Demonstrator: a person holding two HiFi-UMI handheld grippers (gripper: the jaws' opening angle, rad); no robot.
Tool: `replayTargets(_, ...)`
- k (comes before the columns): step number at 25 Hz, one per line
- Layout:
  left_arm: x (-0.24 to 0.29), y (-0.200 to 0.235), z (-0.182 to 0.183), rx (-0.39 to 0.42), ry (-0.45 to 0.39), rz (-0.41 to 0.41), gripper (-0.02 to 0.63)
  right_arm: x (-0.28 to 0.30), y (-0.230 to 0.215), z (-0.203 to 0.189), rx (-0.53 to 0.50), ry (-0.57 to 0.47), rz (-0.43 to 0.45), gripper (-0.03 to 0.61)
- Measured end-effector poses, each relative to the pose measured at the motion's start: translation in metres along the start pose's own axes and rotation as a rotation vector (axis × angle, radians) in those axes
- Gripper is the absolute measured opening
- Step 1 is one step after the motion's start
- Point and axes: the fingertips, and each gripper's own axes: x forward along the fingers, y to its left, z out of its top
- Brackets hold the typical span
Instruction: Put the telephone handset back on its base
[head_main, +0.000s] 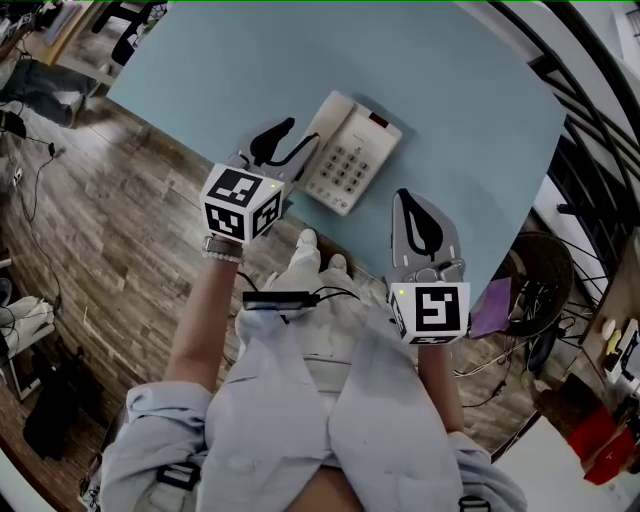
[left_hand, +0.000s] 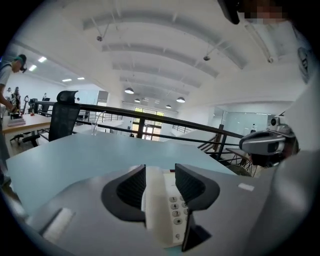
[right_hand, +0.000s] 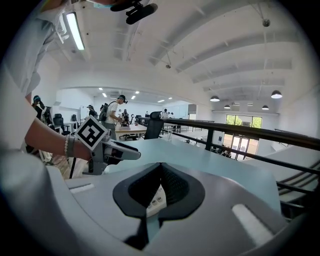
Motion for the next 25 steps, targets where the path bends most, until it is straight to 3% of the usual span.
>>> replayTargets(7,-0.034,-0.02,0.033,0.061,-0.088,0.01,0.023,-0.008,0.005,0.017,-0.013,-0.057,0.003,0.006)
replayTargets(17,-0.075,-0.048,0.053,0.141,-0.139,0.02,0.003,-0.02,0.011,0.044,-0.056,-0.116,0.014,0.006)
replayTargets(25,-0.101,-0.063,0.072,0.157,-0.186,0.011,0.003,-0.028,0.013,0.059,-0.068,-0.16,0.015,0.006)
